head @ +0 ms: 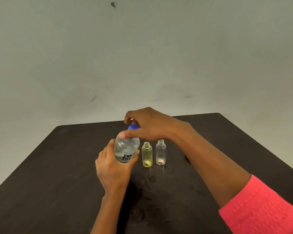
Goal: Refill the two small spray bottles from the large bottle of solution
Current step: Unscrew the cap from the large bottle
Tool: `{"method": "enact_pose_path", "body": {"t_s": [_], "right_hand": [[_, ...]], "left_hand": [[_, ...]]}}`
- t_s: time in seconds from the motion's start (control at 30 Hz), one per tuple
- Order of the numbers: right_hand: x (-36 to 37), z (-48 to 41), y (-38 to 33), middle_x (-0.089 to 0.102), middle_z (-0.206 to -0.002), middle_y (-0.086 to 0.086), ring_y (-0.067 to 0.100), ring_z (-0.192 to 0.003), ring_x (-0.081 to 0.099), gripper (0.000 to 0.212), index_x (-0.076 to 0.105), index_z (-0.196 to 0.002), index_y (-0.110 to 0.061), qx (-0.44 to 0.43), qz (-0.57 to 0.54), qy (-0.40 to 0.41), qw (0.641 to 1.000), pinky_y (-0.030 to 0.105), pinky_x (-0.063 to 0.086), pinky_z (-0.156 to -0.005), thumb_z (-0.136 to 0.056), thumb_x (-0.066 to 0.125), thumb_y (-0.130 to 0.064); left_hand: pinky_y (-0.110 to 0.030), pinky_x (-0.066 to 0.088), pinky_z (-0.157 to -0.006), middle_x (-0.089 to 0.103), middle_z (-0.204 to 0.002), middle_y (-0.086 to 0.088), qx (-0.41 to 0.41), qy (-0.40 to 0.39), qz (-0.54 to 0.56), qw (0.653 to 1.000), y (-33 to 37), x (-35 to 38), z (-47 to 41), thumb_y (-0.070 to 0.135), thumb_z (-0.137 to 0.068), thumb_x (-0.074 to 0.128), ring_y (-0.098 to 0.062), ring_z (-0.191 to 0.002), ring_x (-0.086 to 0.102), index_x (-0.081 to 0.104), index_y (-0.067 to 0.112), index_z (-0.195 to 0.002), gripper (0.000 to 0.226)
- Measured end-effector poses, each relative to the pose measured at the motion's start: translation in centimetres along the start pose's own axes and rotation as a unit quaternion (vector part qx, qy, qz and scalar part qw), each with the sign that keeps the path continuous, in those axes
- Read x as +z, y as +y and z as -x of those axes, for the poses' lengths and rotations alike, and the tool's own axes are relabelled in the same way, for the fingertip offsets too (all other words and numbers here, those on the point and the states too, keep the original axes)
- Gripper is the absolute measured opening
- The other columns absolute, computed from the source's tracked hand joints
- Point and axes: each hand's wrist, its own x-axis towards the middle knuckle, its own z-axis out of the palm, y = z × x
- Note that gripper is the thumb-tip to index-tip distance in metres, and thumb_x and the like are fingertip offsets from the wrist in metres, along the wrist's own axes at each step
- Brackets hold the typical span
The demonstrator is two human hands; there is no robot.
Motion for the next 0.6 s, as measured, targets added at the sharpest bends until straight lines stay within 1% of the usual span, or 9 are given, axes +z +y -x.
{"method": "enact_pose_path", "body": {"t_s": [0.07,0.1,0.2,0.3,0.37,0.43,0.5,0.57,0.6], "right_hand": [[0.27,-0.24,-0.02,0.057,-0.077,0.001,0.013,-0.068,0.051,0.042,0.061,-0.092,-0.009,0.02,0.029,0.023,0.999,0.023,0.037,-0.06,-0.092,0.052,-0.05],[0.4,-0.36,0.03,0.056,-0.076,0.001,0.013,-0.066,0.05,0.038,0.062,-0.089,-0.009,0.018,0.034,0.025,0.999,0.023,0.036,-0.059,-0.093,0.053,-0.046],[0.32,-0.44,0.28,0.058,-0.091,-0.001,0.016,-0.082,0.054,0.013,0.063,-0.098,-0.015,-0.024,0.033,0.008,0.999,0.025,0.041,-0.068,-0.091,0.062,-0.026],[0.19,-0.19,0.41,0.058,-0.101,-0.003,0.016,-0.091,0.055,0.024,0.06,-0.108,-0.019,-0.063,-0.003,-0.009,0.998,0.028,0.046,-0.077,-0.085,0.069,-0.016],[0.27,0.0,0.23,0.058,-0.109,-0.001,0.016,-0.096,0.055,0.04,0.054,-0.119,-0.019,-0.059,-0.023,0.004,0.998,0.028,0.047,-0.081,-0.085,0.069,-0.033],[0.49,0.01,-0.03,0.058,-0.108,0.002,0.017,-0.096,0.055,0.053,0.051,-0.123,-0.018,-0.012,-0.002,0.02,1.0,0.03,0.046,-0.082,-0.087,0.056,-0.056],[0.74,-0.18,-0.24,0.058,-0.089,0.001,0.016,-0.08,0.055,0.055,0.057,-0.103,-0.014,0.034,0.044,0.034,0.998,0.03,0.046,-0.074,-0.089,0.041,-0.064],[0.96,-0.5,-0.28,0.051,-0.071,0.001,0.013,-0.063,0.048,0.05,0.052,-0.074,-0.013,0.048,0.073,0.029,0.996,0.026,0.04,-0.061,-0.094,0.039,-0.057],[1.01,-0.59,-0.33,0.049,-0.071,0.001,0.013,-0.062,0.046,0.047,0.048,-0.07,-0.012,0.048,0.076,0.018,0.996,0.024,0.036,-0.057,-0.096,0.042,-0.051]], "left_hand": [[-0.041,0.047,-0.08,0.067,-0.107,-0.011,0.005,-0.002,-0.002,1.0,0.0,0.0,0.13,0.043,-0.058,0.086,-0.029,-0.097,0.062,0.058,0.006,-0.118,0.076],[-0.041,0.047,-0.08,0.067,-0.106,-0.011,0.009,-0.003,-0.005,1.0,0.01,-0.03,0.19,0.042,-0.057,0.086,-0.03,-0.096,0.062,0.058,0.005,-0.118,0.076],[-0.042,0.047,-0.08,0.067,-0.107,-0.013,0.007,0.0,-0.009,1.0,-0.05,-0.07,0.13,0.039,-0.056,0.088,-0.032,-0.096,0.063,0.058,0.004,-0.118,0.077],[-0.042,0.047,-0.081,0.067,-0.106,-0.012,-0.002,0.005,0.0,1.0,0.03,-0.14,-0.05,0.039,-0.057,0.087,-0.03,-0.096,0.062,0.058,0.005,-0.119,0.076],[-0.042,0.046,-0.081,0.067,-0.106,-0.01,-0.002,0.008,0.003,1.0,0.05,-0.17,-0.16,0.04,-0.058,0.087,-0.028,-0.096,0.062,0.058,0.007,-0.119,0.075],[-0.043,0.046,-0.082,0.067,-0.106,-0.009,-0.007,0.005,0.002,1.0,0.12,-0.2,-0.17,0.041,-0.059,0.086,-0.028,-0.097,0.061,0.057,0.008,-0.12,0.075],[-0.044,0.047,-0.081,0.067,-0.106,-0.01,-0.001,0.0,0.001,1.0,0.18,-0.17,-0.11,0.041,-0.058,0.086,-0.029,-0.097,0.061,0.057,0.006,-0.119,0.076],[-0.042,0.047,-0.08,0.068,-0.105,-0.011,0.011,0.0,0.0,1.0,0.14,-0.06,-0.04,0.043,-0.058,0.087,-0.031,-0.095,0.062,0.058,0.005,-0.118,0.077],[-0.039,0.045,-0.08,0.068,-0.104,-0.011,0.017,0.001,-0.003,1.0,0.09,-0.04,-0.03,0.046,-0.058,0.086,-0.031,-0.094,0.063,0.058,0.005,-0.117,0.077]]}}
